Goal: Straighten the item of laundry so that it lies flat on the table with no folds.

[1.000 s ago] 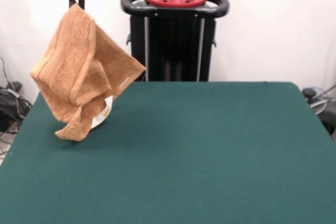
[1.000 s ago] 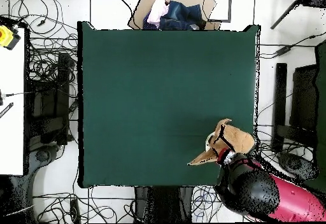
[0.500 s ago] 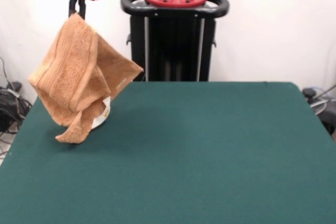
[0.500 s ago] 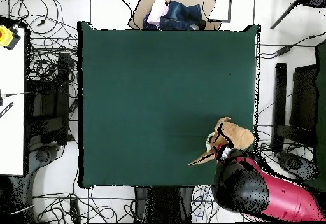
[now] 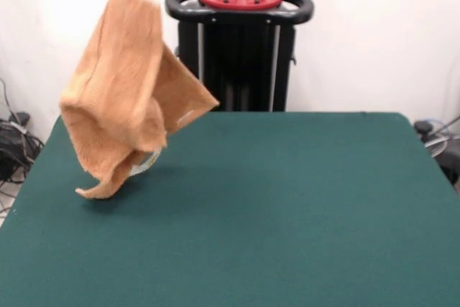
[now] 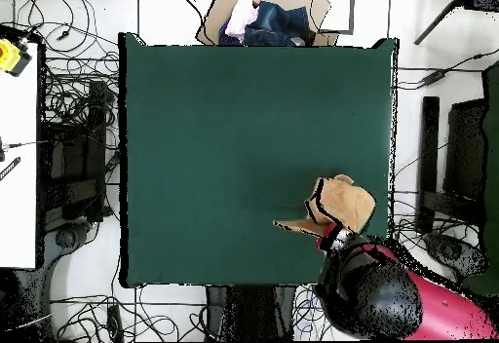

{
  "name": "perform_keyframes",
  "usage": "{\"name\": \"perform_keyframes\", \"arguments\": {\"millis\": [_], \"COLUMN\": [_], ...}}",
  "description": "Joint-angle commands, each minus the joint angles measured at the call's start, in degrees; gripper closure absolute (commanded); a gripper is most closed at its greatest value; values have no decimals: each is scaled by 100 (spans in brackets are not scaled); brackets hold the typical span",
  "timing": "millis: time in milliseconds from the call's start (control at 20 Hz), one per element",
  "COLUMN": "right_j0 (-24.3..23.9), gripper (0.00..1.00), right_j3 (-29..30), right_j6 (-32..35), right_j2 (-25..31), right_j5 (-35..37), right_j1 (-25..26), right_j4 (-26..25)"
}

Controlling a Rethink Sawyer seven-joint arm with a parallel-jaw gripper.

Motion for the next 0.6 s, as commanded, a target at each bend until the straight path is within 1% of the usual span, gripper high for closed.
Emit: {"name": "perform_keyframes", "arguments": {"millis": [50, 200, 350, 450, 500, 550, 600], "right_j0": [87, -17, -42, -98, -65, 6, -9], "gripper": [100, 100, 100, 100, 100, 100, 100], "right_j3": [-182, -424, -615, -821, -787, -621, -556], "right_j6": [-2434, -2985, -3160, -3239, -3237, -3144, -3205], "right_j2": [206, 122, 92, 6, -17, 15, -7], "right_j5": [2306, 2692, 2939, 3251, 3221, 2950, 2892], "right_j1": [-1415, -1571, -1508, -1483, -1457, -1359, -1279], "right_j4": [684, 599, 517, 1070, 836, 269, 266]}}
